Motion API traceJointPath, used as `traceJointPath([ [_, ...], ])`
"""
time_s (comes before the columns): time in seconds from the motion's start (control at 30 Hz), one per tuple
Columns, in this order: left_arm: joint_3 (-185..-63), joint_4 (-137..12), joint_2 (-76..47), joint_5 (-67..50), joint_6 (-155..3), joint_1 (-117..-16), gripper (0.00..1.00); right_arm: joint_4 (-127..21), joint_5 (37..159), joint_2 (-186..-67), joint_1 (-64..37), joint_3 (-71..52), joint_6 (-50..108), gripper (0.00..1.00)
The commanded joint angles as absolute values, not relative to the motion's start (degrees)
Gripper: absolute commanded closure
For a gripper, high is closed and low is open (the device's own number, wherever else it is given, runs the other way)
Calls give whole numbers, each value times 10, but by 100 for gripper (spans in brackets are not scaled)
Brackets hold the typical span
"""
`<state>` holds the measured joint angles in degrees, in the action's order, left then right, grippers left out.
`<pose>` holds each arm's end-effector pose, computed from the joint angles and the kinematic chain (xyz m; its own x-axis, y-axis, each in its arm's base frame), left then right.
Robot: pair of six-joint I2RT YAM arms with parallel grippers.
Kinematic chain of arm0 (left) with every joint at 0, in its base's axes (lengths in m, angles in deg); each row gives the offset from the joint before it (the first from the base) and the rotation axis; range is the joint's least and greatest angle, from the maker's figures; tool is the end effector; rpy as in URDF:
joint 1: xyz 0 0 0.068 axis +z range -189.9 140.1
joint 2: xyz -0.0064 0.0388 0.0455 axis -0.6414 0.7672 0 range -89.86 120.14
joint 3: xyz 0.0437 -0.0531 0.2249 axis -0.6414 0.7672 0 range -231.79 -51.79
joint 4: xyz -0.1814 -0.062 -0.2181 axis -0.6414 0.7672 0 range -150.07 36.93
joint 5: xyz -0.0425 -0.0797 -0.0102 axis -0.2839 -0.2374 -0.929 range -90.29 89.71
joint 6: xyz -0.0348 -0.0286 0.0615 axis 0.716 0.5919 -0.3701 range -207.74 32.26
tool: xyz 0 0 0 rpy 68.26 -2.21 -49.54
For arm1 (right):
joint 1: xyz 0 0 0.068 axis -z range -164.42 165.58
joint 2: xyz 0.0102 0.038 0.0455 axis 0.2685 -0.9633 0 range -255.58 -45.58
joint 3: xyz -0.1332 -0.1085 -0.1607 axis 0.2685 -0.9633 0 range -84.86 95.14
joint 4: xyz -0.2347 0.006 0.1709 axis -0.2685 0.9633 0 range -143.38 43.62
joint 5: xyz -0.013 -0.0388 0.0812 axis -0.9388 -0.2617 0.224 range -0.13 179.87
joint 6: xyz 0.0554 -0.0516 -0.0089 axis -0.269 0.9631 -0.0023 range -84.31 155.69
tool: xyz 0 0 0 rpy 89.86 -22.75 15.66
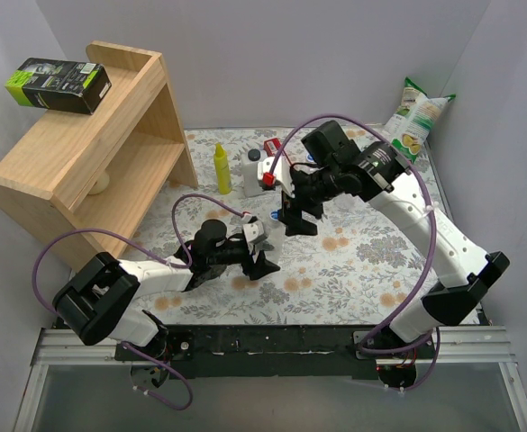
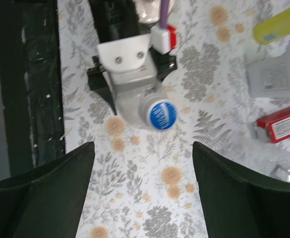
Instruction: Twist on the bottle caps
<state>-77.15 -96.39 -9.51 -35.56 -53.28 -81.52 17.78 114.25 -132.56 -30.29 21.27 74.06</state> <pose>0.2068 -0.2336 0.1033 -0.7355 0.0356 -0.6766 0.6489 0.3240 -0.6884 0.2111 0.2559 0.3806 0.0852 -0.7239 -0.6846 -0.9919 0.0033 -0.1269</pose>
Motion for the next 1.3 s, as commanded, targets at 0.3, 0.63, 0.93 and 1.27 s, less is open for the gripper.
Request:
traceJointPath([
  [0.3, -809, -958, -95, -376, -559, -799, 100, 96, 1223, -1351, -302, 200, 788, 5],
  [0.63, -807, -972, -94, -359, -515, -797, 100, 161, 1228, -1358, -303, 229, 810, 9],
  [0.93, -811, -987, -90, -337, -480, -790, 100, 218, 1201, -1334, -303, 223, 798, 12],
  [1.27, -818, -977, -86, -347, -501, -788, 100, 215, 1172, -1272, -302, 159, 783, 20],
])
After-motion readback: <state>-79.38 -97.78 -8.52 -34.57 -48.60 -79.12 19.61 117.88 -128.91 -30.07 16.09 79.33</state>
